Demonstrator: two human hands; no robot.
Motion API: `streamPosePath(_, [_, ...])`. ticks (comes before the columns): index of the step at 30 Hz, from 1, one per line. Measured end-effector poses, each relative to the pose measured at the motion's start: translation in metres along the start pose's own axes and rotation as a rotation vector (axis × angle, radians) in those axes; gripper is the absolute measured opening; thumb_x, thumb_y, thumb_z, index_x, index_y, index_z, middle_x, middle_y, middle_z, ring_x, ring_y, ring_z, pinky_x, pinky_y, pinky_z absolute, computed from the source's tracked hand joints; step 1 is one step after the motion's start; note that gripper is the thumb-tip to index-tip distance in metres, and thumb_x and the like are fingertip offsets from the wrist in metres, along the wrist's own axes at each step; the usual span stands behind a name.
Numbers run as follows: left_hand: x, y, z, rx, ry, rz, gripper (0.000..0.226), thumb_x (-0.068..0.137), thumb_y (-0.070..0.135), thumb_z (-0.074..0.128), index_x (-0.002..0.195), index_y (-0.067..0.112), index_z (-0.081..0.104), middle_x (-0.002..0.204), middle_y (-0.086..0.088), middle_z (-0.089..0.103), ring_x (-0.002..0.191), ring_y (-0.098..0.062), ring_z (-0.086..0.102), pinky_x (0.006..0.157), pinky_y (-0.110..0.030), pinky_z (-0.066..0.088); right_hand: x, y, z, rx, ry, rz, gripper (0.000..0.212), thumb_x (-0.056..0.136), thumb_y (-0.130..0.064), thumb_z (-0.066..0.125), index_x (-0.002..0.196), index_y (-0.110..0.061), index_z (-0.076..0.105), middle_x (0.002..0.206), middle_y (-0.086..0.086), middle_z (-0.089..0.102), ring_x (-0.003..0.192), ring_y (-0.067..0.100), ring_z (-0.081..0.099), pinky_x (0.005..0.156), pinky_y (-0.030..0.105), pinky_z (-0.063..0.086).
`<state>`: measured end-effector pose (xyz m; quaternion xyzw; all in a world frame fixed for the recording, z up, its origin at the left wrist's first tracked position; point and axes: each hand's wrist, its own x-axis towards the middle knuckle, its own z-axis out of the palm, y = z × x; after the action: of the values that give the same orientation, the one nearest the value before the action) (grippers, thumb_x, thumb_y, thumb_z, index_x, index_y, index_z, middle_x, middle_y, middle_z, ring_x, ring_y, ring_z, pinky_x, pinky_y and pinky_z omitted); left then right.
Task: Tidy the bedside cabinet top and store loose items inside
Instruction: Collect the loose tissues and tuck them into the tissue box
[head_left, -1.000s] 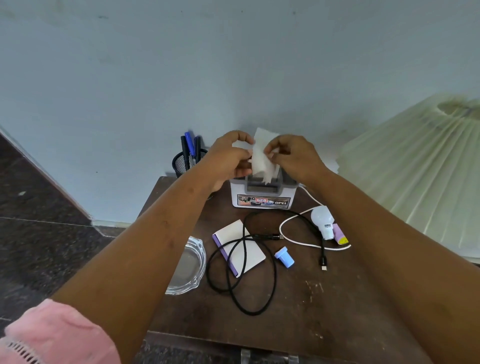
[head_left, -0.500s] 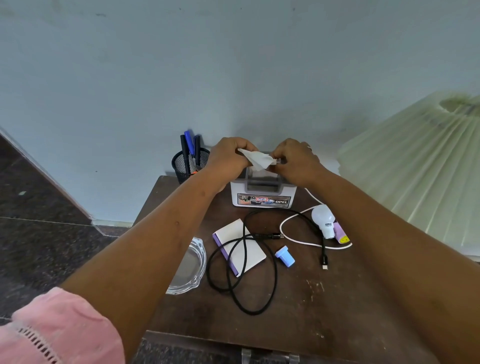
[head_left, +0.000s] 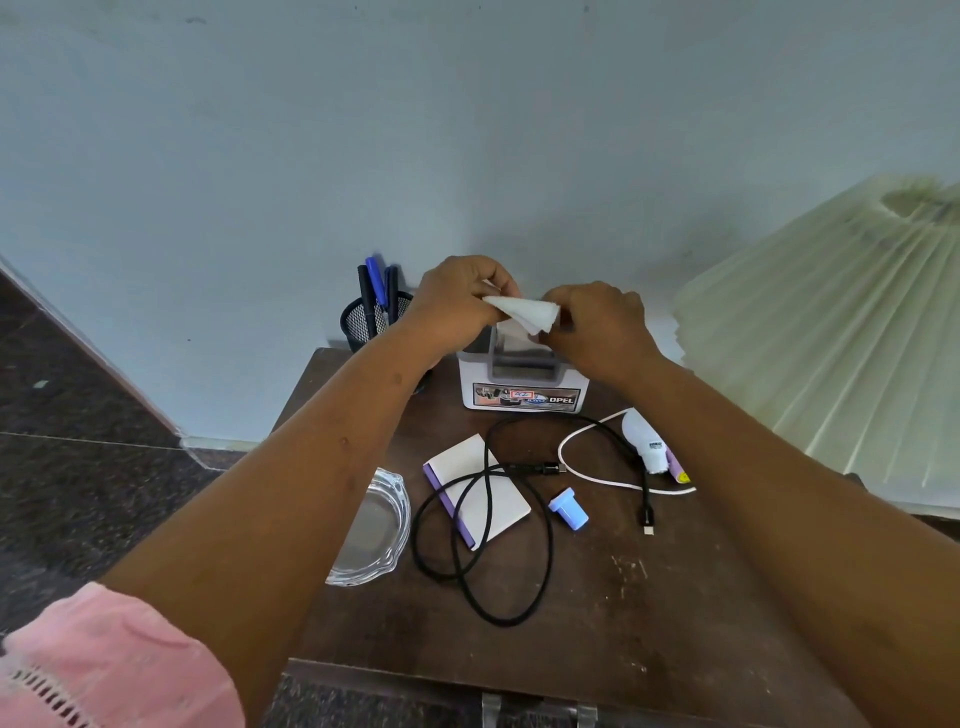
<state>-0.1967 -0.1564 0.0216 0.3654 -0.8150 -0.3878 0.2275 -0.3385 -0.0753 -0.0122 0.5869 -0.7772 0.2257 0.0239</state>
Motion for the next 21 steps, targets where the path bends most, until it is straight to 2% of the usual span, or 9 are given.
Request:
streamPosePath(3, [0.002, -0.003, 0.008, 0.138, -0.005, 0.018, 0.018, 0.077, 0.001, 0.066, 0.091, 0.012, 0.068, 0.095, -0.002, 0.068, 0.081, -0.010, 0.057, 0.058, -0.009, 0.038, 0.002, -0.004, 0.003, -0.069, -0.055, 0.009, 0.026, 0.088, -0.024, 0.057, 0.112, -0.024, 0.063, 0.106, 0.006, 0.067, 0.105, 0.031, 0.055, 0.079, 0.036, 0.026])
streamPosePath(6, [0.006, 0.001, 0.007, 0.079, 0.124, 0.052, 0.020, 0.078, 0.000, 0.062, 0.093, 0.011, 0.066, 0.100, -0.006, 0.067, 0.086, -0.015, 0.058, 0.065, -0.017, 0.044, 0.008, -0.010, -0.002, 0.045, -0.027, 0.048, 0.024, 0.091, -0.025, 0.050, 0.113, -0.022, 0.058, 0.103, 0.006, 0.066, 0.102, 0.033, 0.056, 0.080, 0.036, 0.027])
streamPosePath(8, [0.008, 0.007, 0.003, 0.053, 0.167, 0.128, 0.017, 0.080, 0.004, 0.063, 0.095, 0.010, 0.064, 0.099, -0.004, 0.066, 0.088, -0.015, 0.059, 0.071, -0.019, 0.047, 0.010, -0.010, -0.008, 0.078, 0.012, 0.050, 0.026, 0.094, -0.028, 0.046, 0.118, -0.020, 0.052, 0.103, 0.009, 0.066, 0.102, 0.035, 0.057, 0.084, 0.039, 0.034])
streamPosePath(11, [0.008, 0.015, -0.002, 0.064, 0.161, 0.226, 0.018, 0.081, 0.003, 0.063, 0.097, 0.010, 0.063, 0.095, 0.003, 0.065, 0.087, -0.010, 0.060, 0.069, -0.011, 0.046, 0.007, -0.009, -0.017, 0.216, 0.059, 0.017, 0.025, 0.093, -0.018, 0.049, 0.118, -0.012, 0.052, 0.106, 0.014, 0.066, 0.098, 0.037, 0.059, 0.082, 0.043, 0.047])
streamPosePath(14, [0.006, 0.017, -0.003, 0.006, 0.162, 0.220, 0.017, 0.081, 0.002, 0.063, 0.095, 0.012, 0.063, 0.090, 0.003, 0.066, 0.081, -0.010, 0.064, 0.069, -0.016, 0.049, 0.006, -0.008, -0.024, 0.382, 0.044, 0.023, 0.022, 0.089, -0.015, 0.058, 0.111, -0.009, 0.056, 0.103, 0.008, 0.065, 0.091, 0.025, 0.058, 0.072, 0.028, 0.042])
streamPosePath(17, [0.005, 0.012, -0.006, -0.108, 0.116, 0.113, 0.012, 0.082, 0.008, 0.066, 0.091, 0.015, 0.063, 0.077, 0.004, 0.067, 0.062, -0.006, 0.064, 0.052, -0.011, 0.049, 0.007, -0.007, -0.026, 0.459, -0.105, 0.065, 0.031, 0.085, -0.017, 0.066, 0.115, -0.013, 0.058, 0.105, 0.002, 0.064, 0.095, 0.019, 0.059, 0.078, 0.026, 0.044])
streamPosePath(19, [0.004, 0.005, -0.003, -0.102, 0.041, 0.043, 0.012, 0.080, 0.009, 0.069, 0.088, 0.016, 0.063, 0.074, 0.001, 0.067, 0.056, -0.006, 0.063, 0.047, -0.012, 0.047, 0.006, -0.006, -0.021, 0.371, -0.170, 0.075, 0.036, 0.081, -0.019, 0.069, 0.116, -0.015, 0.059, 0.107, 0.002, 0.065, 0.099, 0.022, 0.061, 0.082, 0.026, 0.045])
streamPosePath(21, [0.004, -0.002, 0.003, -0.020, 0.019, 0.020, 0.013, 0.077, 0.007, 0.071, 0.085, 0.016, 0.065, 0.077, 0.000, 0.066, 0.059, -0.008, 0.061, 0.046, -0.011, 0.045, 0.005, -0.005, -0.012, 0.183, -0.184, 0.067, 0.035, 0.079, -0.022, 0.071, 0.112, -0.016, 0.060, 0.110, 0.006, 0.065, 0.104, 0.029, 0.058, 0.084, 0.034, 0.044])
